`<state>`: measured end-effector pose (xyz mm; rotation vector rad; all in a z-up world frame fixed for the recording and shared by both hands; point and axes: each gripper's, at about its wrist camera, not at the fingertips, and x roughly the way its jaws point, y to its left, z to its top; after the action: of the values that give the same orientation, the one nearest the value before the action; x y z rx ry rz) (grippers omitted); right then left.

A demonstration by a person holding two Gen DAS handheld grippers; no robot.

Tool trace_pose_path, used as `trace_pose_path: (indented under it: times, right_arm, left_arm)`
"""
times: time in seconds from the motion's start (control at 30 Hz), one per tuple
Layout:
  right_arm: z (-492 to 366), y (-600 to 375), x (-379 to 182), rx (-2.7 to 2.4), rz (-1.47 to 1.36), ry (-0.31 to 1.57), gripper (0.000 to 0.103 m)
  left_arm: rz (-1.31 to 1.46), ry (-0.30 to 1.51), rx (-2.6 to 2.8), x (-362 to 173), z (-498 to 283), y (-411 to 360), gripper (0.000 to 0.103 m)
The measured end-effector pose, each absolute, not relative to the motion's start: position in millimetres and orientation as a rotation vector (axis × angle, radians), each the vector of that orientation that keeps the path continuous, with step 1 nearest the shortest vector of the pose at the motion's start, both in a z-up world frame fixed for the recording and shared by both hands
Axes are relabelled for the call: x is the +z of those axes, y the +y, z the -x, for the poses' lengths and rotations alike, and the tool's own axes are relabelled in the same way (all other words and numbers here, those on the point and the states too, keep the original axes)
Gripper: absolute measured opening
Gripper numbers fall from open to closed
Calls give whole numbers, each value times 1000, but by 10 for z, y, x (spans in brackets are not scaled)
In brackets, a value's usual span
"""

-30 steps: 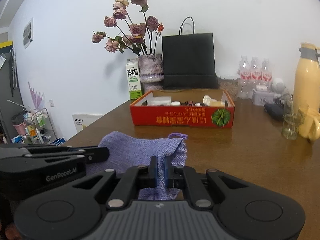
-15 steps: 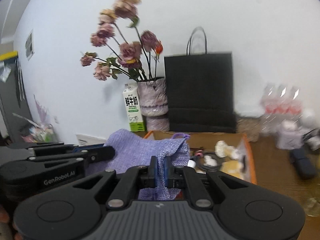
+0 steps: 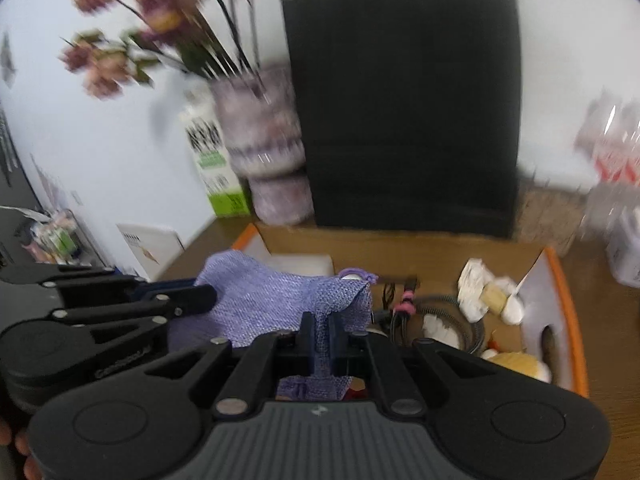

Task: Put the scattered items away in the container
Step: 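Lift the purple cloth bag and carry it over the box with both tools, then open both tools to drop the purple cloth bag into the box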

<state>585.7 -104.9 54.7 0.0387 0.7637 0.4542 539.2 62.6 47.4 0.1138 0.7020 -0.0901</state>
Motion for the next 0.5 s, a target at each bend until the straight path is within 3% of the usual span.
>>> trace_pose_path:
  times: [0.2, 0.3, 0.37, 0.4, 0.47, 0.5]
  right_arm:
    - [-6206, -950, 96, 440, -48, 880, 5]
    - [-6255, -906, -32, 440, -28, 910, 6]
    - [-6264, -873, -75, 434, -8, 919, 9]
    - [-6269, -861, -90, 432, 1, 923, 16]
    - [-6272, -856, -102, 418, 14, 922, 18]
    - [-6265, -861, -92, 411, 22, 923, 20]
  left_arm:
    - [-127, 781, -90, 123, -5619, 685, 8]
    - [-142, 800, -86, 32, -5660, 696, 14]
    - [-161, 805, -84, -1, -5662, 691, 25]
    - [-169, 806, -102, -6, -5660, 682, 29]
    - [-175, 816, -147, 8, -5633, 650, 52]
    - [-183, 811, -141, 36, -5601, 627, 56]
